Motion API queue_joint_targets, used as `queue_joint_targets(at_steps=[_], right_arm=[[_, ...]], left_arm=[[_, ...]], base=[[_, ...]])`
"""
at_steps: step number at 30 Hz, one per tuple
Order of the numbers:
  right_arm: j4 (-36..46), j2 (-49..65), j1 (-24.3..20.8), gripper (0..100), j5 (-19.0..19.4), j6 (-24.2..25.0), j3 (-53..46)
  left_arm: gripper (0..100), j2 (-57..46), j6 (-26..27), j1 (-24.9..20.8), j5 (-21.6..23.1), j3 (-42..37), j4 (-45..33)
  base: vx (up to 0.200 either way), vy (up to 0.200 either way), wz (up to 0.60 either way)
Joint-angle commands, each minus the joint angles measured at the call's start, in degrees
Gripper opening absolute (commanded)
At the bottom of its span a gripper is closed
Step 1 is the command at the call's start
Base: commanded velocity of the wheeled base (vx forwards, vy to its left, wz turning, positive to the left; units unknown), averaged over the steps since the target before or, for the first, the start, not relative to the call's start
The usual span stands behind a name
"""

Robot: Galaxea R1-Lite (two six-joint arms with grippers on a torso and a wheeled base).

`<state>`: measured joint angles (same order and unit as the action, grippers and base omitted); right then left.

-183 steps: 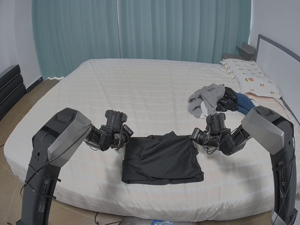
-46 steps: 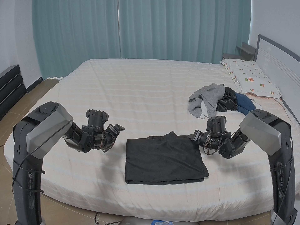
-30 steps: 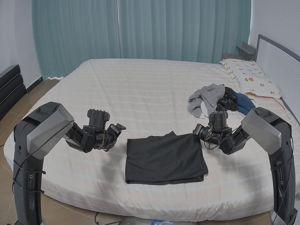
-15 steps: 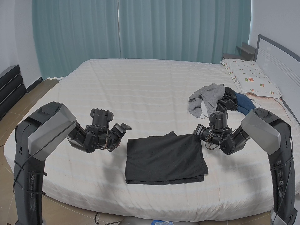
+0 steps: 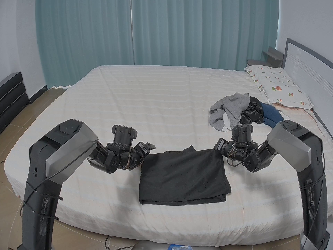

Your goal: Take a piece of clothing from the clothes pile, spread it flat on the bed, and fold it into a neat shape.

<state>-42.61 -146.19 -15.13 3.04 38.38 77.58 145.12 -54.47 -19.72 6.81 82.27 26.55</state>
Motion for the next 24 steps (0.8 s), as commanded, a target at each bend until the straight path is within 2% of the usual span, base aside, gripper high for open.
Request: queue_joint_targets(at_steps=[1,10,24], right_arm=[[-0.1,0.0,0.0,0,0.0,0.0,0.0],[-0.2,-0.5,0.3,0,0.0,0.1,0.8],[-0.1,-3.5,0.3,0,-0.9,0.3,3.5]], left_arm=[[0,1.8,0.0,-0.3,-0.2,1.6,-0.9],[0,3.3,-1.3,-0.1,-6.2,4.6,-0.5],[0,3.5,-2.7,0.3,-6.2,5.1,-0.6]], base=[[0.000,0.000,0.00],[0.000,0.000,0.00],[0.000,0.000,0.00]])
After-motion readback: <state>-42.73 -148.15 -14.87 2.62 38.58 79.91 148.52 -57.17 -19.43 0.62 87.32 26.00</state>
